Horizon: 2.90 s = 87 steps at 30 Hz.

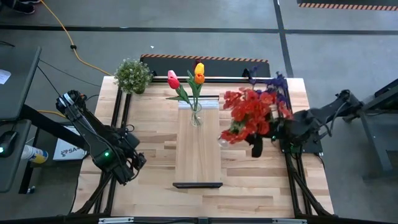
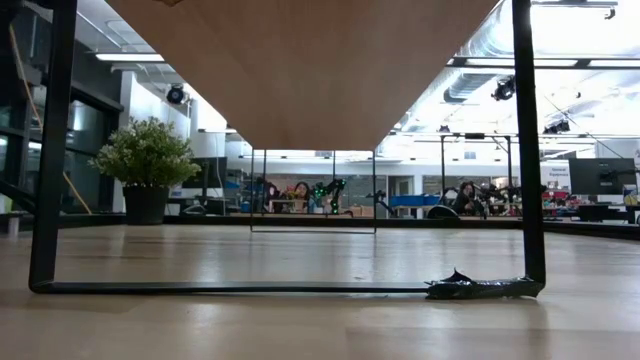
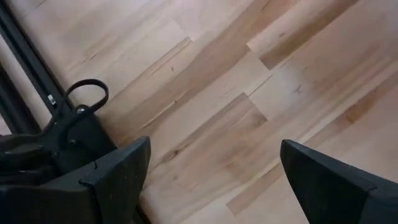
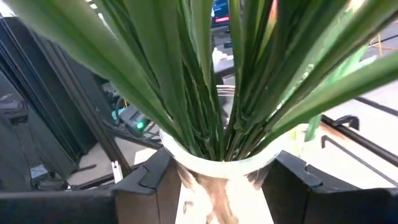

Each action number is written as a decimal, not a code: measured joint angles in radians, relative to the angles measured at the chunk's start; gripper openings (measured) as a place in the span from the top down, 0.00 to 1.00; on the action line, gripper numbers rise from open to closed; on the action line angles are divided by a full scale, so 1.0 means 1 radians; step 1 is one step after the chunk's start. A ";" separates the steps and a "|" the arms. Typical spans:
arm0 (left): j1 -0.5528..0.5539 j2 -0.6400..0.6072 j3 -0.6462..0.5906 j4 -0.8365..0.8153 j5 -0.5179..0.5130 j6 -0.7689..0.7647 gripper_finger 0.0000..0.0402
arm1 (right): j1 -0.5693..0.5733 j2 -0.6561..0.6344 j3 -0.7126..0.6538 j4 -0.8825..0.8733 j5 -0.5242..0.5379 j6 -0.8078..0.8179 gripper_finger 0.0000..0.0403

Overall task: Pick and place flowers into a vace then onto a shelf
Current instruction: Put the transparent vase with flowers on the shelf

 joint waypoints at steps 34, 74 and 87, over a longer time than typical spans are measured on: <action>-0.296 0.002 0.000 0.014 -0.108 -0.253 0.02 | -0.019 0.397 0.000 0.319 -0.028 0.026 0.58; -0.294 0.003 0.000 0.005 -0.138 -0.226 0.03 | -0.070 0.513 0.000 0.335 -0.051 0.011 0.58; -0.294 0.003 0.000 0.003 -0.138 -0.226 0.02 | -0.070 0.513 0.000 0.334 -0.045 -0.007 0.55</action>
